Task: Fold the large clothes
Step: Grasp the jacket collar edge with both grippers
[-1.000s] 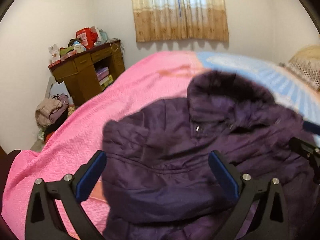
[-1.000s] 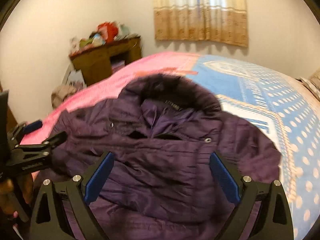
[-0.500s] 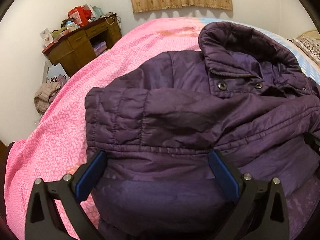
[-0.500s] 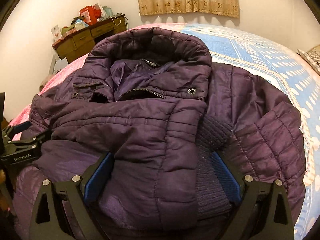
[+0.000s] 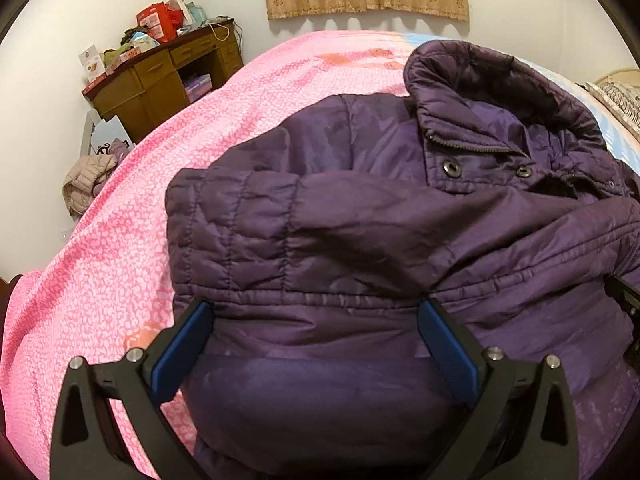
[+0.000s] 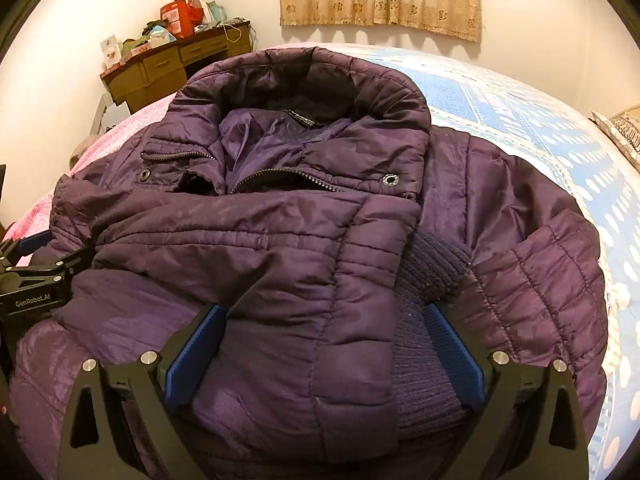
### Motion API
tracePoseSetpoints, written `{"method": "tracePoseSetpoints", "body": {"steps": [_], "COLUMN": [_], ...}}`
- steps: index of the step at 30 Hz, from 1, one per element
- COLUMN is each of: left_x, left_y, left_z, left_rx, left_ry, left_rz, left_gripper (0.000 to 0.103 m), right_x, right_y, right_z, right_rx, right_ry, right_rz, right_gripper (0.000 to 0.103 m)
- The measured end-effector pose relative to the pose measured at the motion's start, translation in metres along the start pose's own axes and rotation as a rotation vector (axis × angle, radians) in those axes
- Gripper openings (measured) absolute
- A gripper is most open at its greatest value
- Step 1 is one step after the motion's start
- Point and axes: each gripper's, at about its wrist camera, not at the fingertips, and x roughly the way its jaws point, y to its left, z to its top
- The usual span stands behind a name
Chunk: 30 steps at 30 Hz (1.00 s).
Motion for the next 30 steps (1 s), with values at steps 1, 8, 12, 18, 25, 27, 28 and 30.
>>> {"method": "tracePoseSetpoints", "body": {"steps": [1, 8, 12, 18, 25, 27, 28, 30], "left_x": [0.000, 0.001, 0.000, -0.008, -0.075, -0.084, -0.085, -0.080], "left_y": [-0.001, -0.006, -0.006, -0.010, 0.009, 0.012, 0.011, 0.008], "left_z": [0.000, -0.002, -0.002, 0.001, 0.024, 0.041, 0.053, 0.069], "left_rx": [0.001, 0.003, 0.008, 0.032, 0.052, 0.059, 0.064, 0.067], "left_ry": [0.000, -0.003, -0.006, -0.009, -0.148, -0.192, -0.202, -0.202], "left_rz": [0.002, 0.007, 0.014, 0.027, -0.070, -0.076, -0.073, -0.080], "left_gripper": [0.103, 0.103, 0.103, 0.103, 0.103, 0.103, 0.103, 0.103], "right_x": [0.002, 0.006, 0.008, 0.006, -0.057, -0.080, -0.085, -0.091], "right_y": [0.001, 0.003, 0.005, 0.003, -0.019, -0.032, -0.038, -0.050], "right_z": [0.001, 0.002, 0.003, 0.004, 0.004, 0.014, 0.018, 0.035], "right_rx": [-0.002, -0.012, -0.020, -0.013, -0.029, -0.009, 0.006, 0.042], "right_ry": [0.002, 0.014, 0.019, 0.013, -0.085, -0.162, -0.180, -0.202], "right_rz": [-0.001, -0.011, -0.022, -0.002, 0.136, 0.164, 0.175, 0.186], "right_gripper": [0.101, 0.102, 0.102, 0.102, 0.102, 0.102, 0.102, 0.102]}}
